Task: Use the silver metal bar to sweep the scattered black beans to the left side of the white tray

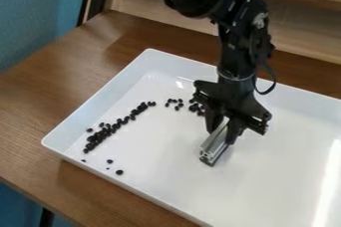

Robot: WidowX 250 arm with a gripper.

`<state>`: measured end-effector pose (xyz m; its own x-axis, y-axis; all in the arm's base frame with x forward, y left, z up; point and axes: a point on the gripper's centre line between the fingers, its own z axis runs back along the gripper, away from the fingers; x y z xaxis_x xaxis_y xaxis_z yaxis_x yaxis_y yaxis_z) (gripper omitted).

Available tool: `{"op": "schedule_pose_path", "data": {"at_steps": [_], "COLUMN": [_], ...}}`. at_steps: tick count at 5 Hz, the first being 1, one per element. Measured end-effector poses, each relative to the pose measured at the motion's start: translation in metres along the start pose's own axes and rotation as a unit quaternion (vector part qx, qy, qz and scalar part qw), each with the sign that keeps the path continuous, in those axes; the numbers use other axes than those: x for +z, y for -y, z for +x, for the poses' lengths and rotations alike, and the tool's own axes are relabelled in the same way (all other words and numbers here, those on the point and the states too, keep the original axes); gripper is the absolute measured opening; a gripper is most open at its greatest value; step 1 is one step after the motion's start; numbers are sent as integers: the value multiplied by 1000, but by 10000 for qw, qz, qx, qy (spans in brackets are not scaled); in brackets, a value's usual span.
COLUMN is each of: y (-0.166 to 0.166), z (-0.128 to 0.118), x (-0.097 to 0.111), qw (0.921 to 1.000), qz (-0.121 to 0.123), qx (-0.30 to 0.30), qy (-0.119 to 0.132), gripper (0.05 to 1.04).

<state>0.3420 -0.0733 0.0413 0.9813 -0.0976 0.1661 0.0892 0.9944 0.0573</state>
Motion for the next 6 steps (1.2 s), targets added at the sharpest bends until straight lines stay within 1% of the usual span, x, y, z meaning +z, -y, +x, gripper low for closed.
{"op": "schedule_pose_path", "data": {"at_steps": [1,2,3,4,5,6], "y": [-17,-48,-73,-88,-95,-108], "z": [-2,-3,-6,-7,-13,-30], "x": [-1,-3,-5,-6,-6,-4], "qw": [9997,9979,9953,9929,9830,9602], "qz": [37,77,53,70,155,323], "qx": [225,639,967,1184,1825,2772], "qy": [10,24,7,65,121,98], "gripper": [370,370,370,370,370,370]}}
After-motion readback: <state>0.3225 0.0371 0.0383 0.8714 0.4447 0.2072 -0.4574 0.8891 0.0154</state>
